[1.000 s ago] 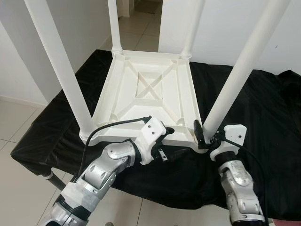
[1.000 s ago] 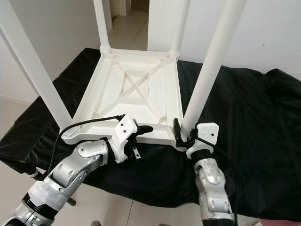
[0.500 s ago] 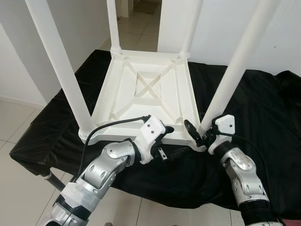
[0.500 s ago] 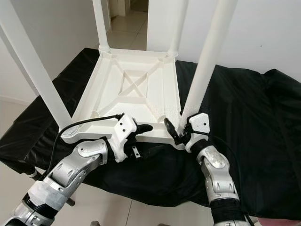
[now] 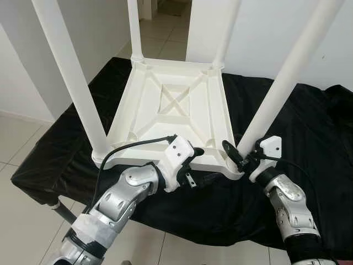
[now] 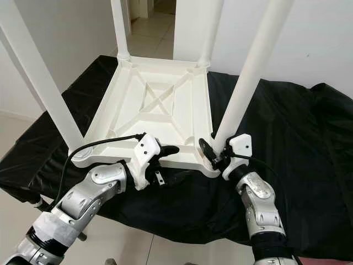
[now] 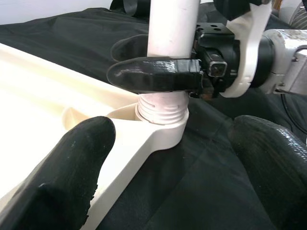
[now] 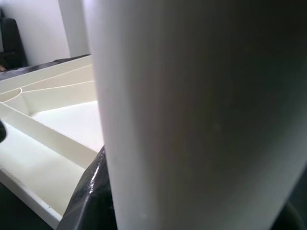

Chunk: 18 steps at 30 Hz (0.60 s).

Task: Building children table

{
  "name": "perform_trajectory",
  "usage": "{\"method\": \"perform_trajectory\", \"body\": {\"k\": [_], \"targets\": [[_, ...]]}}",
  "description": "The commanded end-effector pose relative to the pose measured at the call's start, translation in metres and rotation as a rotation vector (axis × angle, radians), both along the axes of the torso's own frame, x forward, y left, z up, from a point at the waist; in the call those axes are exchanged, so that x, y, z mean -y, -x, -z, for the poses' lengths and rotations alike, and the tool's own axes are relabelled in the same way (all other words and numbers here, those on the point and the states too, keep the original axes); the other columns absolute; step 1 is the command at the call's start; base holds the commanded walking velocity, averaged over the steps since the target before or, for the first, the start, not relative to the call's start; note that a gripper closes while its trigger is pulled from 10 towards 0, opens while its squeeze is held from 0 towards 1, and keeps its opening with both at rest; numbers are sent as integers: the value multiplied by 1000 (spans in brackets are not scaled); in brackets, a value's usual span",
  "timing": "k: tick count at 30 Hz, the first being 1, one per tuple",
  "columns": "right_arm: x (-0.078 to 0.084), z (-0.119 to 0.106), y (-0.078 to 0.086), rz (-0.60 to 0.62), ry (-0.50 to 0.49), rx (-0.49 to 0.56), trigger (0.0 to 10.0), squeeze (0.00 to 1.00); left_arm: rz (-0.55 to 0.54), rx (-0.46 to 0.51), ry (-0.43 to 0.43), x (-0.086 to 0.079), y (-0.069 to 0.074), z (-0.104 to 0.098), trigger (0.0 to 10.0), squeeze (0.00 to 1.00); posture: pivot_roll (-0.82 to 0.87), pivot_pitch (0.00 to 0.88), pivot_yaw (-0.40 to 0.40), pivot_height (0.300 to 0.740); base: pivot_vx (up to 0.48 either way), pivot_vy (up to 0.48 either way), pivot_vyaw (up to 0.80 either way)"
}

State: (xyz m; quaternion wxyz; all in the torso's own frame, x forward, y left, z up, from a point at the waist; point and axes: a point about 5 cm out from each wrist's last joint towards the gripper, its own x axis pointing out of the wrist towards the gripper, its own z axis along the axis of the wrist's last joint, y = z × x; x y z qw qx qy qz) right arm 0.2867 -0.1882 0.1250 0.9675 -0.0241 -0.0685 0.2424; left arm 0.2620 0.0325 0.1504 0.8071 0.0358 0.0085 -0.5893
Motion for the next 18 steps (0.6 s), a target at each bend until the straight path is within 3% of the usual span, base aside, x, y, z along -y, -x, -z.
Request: {"method": "perform_trajectory", "body": {"k": [1, 9, 13, 15, 18], "targets": [[-8, 12, 8, 31, -30, -57, 10000, 0, 61, 19, -7, 1, 2, -3, 10000, 0, -84, 0, -39, 740, 0, 0, 0], [-11, 10, 14, 195, -71, -37, 10000, 0, 59, 23, -11, -1, -2, -4, 10000, 0, -88, 0, -38, 740, 0, 0, 0], [-13, 16, 25, 512, -101, -40, 10000, 0, 64, 23, -7, 0, -2, -5, 10000, 0, -97, 0, -31, 740, 0, 0, 0], [-14, 16, 26, 548, -123, -44, 10000, 0, 67, 23, -7, 1, -3, -5, 10000, 0, -101, 0, -29, 740, 0, 0, 0], [-12, 24, 29, 720, -150, -107, 10000, 0, 71, 24, -4, 3, -3, -6, 10000, 0, -101, 0, -25, 740, 0, 0, 0]]}}
